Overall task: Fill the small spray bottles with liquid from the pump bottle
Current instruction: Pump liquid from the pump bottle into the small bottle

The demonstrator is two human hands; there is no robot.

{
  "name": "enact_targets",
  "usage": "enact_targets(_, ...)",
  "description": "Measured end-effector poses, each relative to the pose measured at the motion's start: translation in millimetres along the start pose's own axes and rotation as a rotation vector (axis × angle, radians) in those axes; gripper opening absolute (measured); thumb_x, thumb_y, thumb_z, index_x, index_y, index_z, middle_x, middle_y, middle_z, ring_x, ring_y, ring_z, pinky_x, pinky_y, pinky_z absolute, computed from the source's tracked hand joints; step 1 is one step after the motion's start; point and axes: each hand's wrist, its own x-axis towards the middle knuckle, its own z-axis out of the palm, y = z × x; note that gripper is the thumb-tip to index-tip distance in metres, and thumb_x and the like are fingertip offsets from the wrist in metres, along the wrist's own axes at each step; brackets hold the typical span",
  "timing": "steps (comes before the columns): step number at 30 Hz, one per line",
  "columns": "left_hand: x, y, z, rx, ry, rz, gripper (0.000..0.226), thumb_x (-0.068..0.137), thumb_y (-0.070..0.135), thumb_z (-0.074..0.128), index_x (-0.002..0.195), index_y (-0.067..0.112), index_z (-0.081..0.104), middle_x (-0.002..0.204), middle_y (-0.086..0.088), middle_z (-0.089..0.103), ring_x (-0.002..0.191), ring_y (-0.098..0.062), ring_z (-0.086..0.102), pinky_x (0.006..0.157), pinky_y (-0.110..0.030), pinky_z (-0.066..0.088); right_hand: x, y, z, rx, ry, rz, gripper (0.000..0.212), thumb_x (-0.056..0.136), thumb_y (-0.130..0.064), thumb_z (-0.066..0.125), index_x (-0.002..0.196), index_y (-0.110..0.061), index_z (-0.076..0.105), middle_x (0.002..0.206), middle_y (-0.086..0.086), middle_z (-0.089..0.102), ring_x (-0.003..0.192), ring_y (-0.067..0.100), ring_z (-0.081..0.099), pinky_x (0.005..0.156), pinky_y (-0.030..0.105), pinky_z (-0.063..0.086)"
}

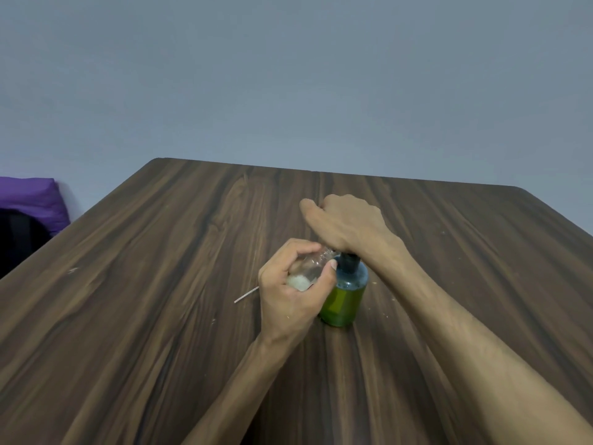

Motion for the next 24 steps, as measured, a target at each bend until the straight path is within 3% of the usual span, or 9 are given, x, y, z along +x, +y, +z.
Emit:
enact_targets(5,0.5,0.0,-0.4,0.02,-0.012,0.023,0.019,0.084,0.005,0.083,0.1,0.004,0.073,0.095,0.002,0.075,0.088,-0.021,0.075,0.078,-0.032,0.059,-0.5,2.1,-2.8,0.049,0.051,-0.004,0.047,0.099,-0.044,0.031,0.063,-0.017,0.046,0.068,-0.001,0.054,0.064,0.021,0.048,0.065,0.037,0.034)
enact_targets(7,0.6,0.2,-0.7,0.028,-0.006,0.016,0.019,0.084,0.006,0.083,0.099,0.004,0.073,0.094,0.001,0.075,0.087,-0.019,0.075,0.078,-0.029,0.058,-1.0,1.0,-0.6,0.01,-0.001,0.0,0.048,0.099,-0.044,0.03,0.066,-0.017,0.049,0.071,0.0,0.058,0.066,0.02,0.051,0.065,0.036,0.034)
enact_targets(10,0.0,0.2,-1.7,0.026,-0.004,0.026,0.019,0.085,0.011,0.082,0.099,0.003,0.073,0.094,0.002,0.075,0.088,-0.019,0.075,0.079,-0.028,0.058,-1.1,2.1,-1.0,0.024,0.048,0.005,0.048,0.099,-0.045,0.03,0.064,-0.017,0.047,0.069,0.0,0.057,0.064,0.02,0.05,0.061,0.035,0.031)
enact_targets(15,-0.1,-0.6,-0.9,0.022,-0.009,0.001,0.018,0.084,0.006,0.083,0.1,0.003,0.073,0.094,-0.001,0.075,0.088,-0.023,0.076,0.078,-0.035,0.06,-2.7,0.1,-0.9,0.005,-0.003,0.004,0.048,0.099,-0.044,0.029,0.065,-0.017,0.049,0.073,0.001,0.059,0.066,0.02,0.051,0.064,0.036,0.033)
enact_targets(20,-0.2,0.4,-0.7,0.031,-0.001,0.019,0.017,0.084,0.007,0.083,0.098,0.007,0.073,0.094,0.002,0.075,0.088,-0.02,0.076,0.078,-0.031,0.059,-4.4,-0.2,-3.5,0.076,0.057,0.003,0.048,0.1,-0.043,0.031,0.063,-0.017,0.045,0.067,0.0,0.056,0.064,0.022,0.049,0.06,0.035,0.032)
enact_targets(24,-1.6,0.4,-1.6,0.019,0.007,-0.001,0.018,0.085,0.009,0.082,0.099,0.007,0.073,0.095,0.0,0.076,0.089,-0.024,0.077,0.078,-0.04,0.062,-6.2,-0.1,-1.4,0.039,0.062,0.004,0.047,0.099,-0.042,0.032,0.062,-0.016,0.046,0.068,0.001,0.057,0.063,0.021,0.049,0.059,0.034,0.031)
